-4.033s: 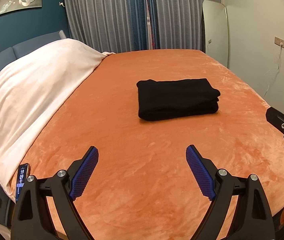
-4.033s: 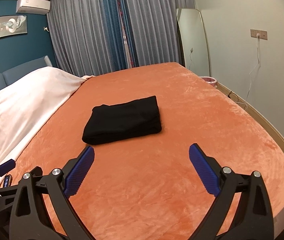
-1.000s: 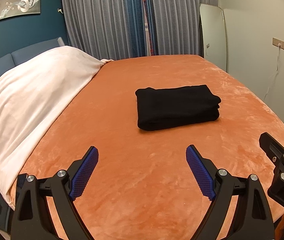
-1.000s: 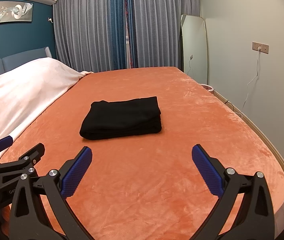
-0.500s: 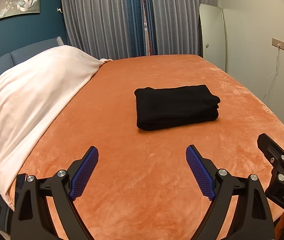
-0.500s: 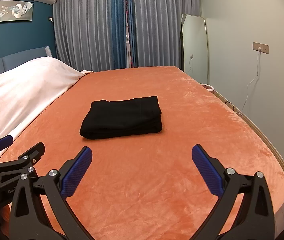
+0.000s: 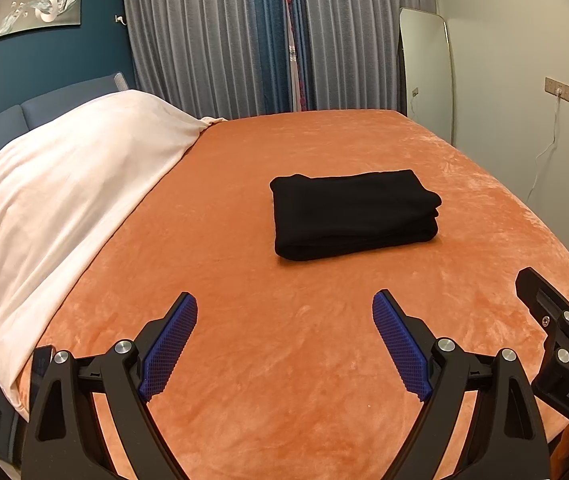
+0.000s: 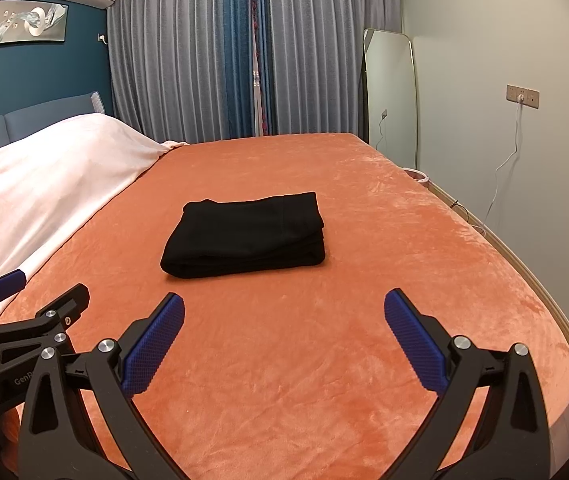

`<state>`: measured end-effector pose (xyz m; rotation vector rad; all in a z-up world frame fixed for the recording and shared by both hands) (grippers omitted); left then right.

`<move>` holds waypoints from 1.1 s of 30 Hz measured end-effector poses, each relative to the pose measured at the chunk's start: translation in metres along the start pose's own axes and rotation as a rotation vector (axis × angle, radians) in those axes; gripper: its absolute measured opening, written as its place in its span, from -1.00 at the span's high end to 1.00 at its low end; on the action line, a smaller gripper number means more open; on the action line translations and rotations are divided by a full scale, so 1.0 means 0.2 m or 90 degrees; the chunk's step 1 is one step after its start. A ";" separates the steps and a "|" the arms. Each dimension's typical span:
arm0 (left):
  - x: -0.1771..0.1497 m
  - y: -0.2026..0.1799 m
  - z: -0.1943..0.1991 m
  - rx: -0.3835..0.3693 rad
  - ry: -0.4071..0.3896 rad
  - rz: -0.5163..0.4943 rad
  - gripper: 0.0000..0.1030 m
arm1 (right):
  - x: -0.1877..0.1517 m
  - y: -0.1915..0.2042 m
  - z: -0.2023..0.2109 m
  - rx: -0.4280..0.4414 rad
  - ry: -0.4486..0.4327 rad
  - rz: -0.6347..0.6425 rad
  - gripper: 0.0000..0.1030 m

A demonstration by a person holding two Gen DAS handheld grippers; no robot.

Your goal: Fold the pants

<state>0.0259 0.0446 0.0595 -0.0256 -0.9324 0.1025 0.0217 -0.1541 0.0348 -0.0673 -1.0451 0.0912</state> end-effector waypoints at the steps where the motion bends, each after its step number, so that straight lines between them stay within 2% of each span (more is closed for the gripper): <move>1: 0.00 0.00 0.00 0.000 0.000 0.000 -0.69 | 0.00 0.00 0.00 -0.001 0.000 0.001 -0.91; 15: -0.01 -0.01 0.01 0.005 0.001 0.006 -0.69 | 0.00 -0.01 0.00 0.002 0.000 0.005 -0.91; 21: -0.03 0.00 0.02 -0.016 0.002 0.021 -0.69 | 0.01 -0.02 0.00 0.003 0.001 0.007 -0.91; 24: -0.03 0.02 0.03 0.003 -0.012 0.025 -0.69 | 0.00 -0.02 0.00 0.005 0.001 0.007 -0.91; 28: -0.04 0.04 0.04 0.053 -0.024 0.017 -0.69 | 0.00 -0.03 0.00 0.006 0.001 0.007 -0.91; 33: -0.05 0.04 0.06 0.026 -0.017 0.009 -0.69 | 0.00 -0.03 0.00 0.007 0.001 0.008 -0.91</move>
Point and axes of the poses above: each gripper's, at about its wrist camera, not at the fingertips, and z roughly against the way its jaws point, y to its left, x to its top, the point moved 3 cm from there along -z, roughly the way its jaws point, and after that the axes turned 11 degrees about z, right-handed, at the moved point
